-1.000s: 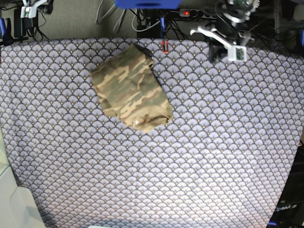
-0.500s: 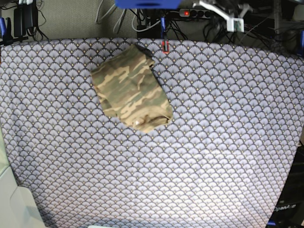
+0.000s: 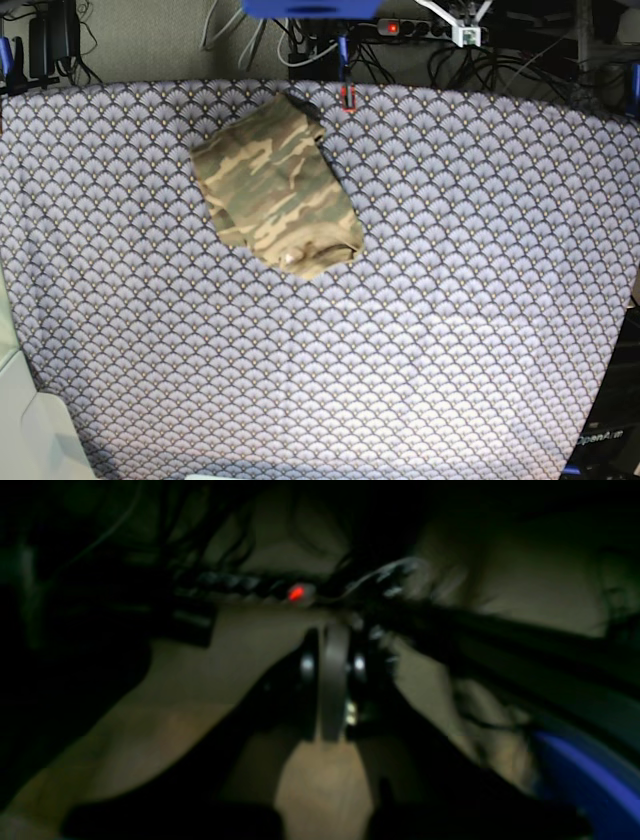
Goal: Fold the T-shirt properly
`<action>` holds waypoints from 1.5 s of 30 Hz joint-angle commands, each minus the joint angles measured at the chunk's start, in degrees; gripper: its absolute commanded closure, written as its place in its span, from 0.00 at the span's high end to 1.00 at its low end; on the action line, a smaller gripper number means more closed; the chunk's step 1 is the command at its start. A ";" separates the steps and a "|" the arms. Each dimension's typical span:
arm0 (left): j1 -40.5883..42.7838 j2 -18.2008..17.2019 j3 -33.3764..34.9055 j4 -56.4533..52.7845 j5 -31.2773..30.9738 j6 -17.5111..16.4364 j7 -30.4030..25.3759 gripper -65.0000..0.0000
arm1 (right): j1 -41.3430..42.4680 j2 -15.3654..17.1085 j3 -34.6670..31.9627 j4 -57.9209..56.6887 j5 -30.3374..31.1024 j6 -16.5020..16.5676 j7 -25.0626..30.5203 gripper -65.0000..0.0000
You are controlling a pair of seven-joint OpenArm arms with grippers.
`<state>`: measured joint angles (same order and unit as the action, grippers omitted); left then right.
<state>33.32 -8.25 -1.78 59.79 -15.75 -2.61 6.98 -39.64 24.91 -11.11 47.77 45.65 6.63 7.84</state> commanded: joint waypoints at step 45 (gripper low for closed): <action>-32.13 4.69 9.39 -59.79 -0.30 -5.87 -16.43 0.13 | 35.99 -14.58 -8.45 -47.77 -3.23 17.76 -2.17 0.25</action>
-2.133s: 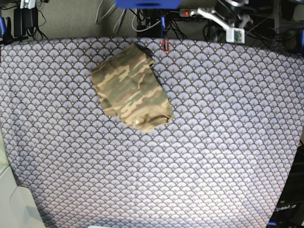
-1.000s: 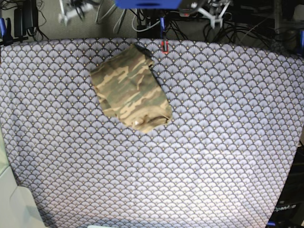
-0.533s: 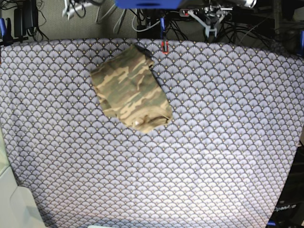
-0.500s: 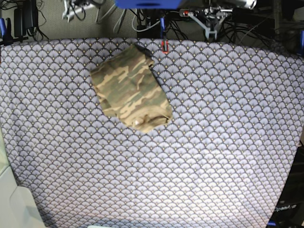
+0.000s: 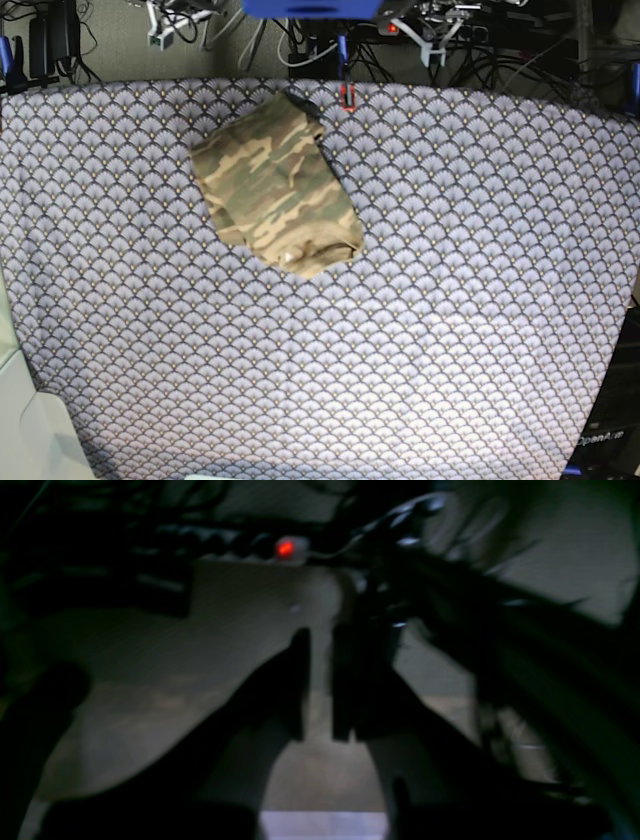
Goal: Fold the T-shirt properly
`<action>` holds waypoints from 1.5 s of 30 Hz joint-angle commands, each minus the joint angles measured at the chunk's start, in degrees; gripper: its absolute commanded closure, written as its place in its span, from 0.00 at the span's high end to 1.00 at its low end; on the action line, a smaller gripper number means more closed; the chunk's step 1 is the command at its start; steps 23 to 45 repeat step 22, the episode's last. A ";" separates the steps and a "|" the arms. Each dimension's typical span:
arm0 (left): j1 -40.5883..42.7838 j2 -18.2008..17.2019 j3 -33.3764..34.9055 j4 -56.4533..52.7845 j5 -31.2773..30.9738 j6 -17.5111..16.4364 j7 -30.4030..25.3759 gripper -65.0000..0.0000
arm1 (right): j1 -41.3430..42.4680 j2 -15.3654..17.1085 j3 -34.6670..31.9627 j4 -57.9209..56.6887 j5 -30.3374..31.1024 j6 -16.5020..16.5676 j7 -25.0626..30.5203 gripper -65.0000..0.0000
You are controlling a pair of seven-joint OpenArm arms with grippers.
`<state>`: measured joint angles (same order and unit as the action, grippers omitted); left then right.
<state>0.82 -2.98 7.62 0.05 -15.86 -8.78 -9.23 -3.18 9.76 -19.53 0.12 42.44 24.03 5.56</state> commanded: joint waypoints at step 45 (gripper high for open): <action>0.54 1.18 -0.10 -0.05 -0.27 0.29 -0.22 0.13 | 1.73 -2.33 0.06 -0.12 0.07 0.36 0.02 0.25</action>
